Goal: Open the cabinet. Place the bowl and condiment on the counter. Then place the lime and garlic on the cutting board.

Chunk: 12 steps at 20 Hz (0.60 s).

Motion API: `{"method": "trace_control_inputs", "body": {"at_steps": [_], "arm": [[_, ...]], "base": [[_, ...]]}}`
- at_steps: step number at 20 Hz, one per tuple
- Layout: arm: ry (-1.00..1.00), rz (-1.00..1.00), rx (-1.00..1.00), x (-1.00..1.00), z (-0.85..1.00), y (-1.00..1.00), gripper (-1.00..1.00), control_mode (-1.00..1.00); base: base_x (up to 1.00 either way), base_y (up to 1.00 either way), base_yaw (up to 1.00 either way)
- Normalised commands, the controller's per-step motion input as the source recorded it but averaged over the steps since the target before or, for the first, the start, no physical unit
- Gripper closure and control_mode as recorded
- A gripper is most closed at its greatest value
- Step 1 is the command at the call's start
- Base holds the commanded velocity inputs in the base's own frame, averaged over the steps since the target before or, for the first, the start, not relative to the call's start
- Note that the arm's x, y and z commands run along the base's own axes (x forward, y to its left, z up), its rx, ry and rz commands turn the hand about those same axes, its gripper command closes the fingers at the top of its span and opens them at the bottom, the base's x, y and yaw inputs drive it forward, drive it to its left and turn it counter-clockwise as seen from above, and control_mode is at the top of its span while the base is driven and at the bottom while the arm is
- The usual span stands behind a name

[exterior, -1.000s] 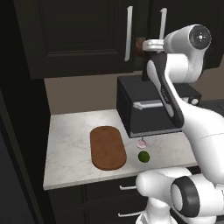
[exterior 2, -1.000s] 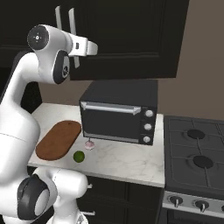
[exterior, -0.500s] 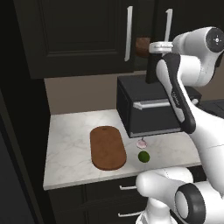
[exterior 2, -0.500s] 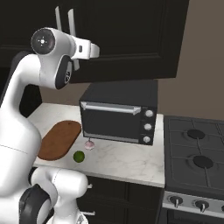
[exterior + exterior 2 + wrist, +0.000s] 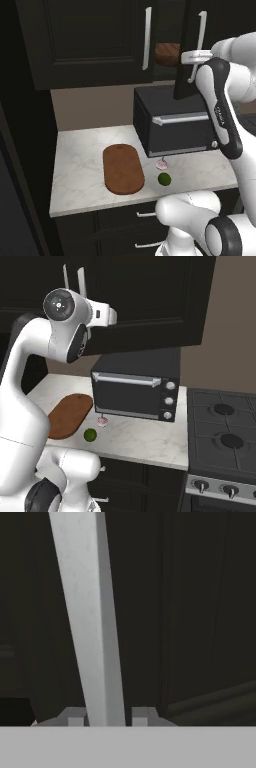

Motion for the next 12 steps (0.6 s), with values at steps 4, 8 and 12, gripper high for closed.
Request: {"method": "trace_control_inputs", "body": {"at_steps": [4, 8, 12], "arm": [[0.0, 0.07, 0.0, -0.37, -0.11, -0.4, 1.0, -1.0], [0.0, 0.04, 0.02, -0.35, -0.14, -0.41, 1.0, -1.0], [0.0, 0.0, 0.02, -0.35, -0.15, -0.45, 1.0, -1.0]], "base": [[0.0, 0.0, 0.0], [0.0, 0.0, 0.0], [0.0, 0.0, 0.0]]}}
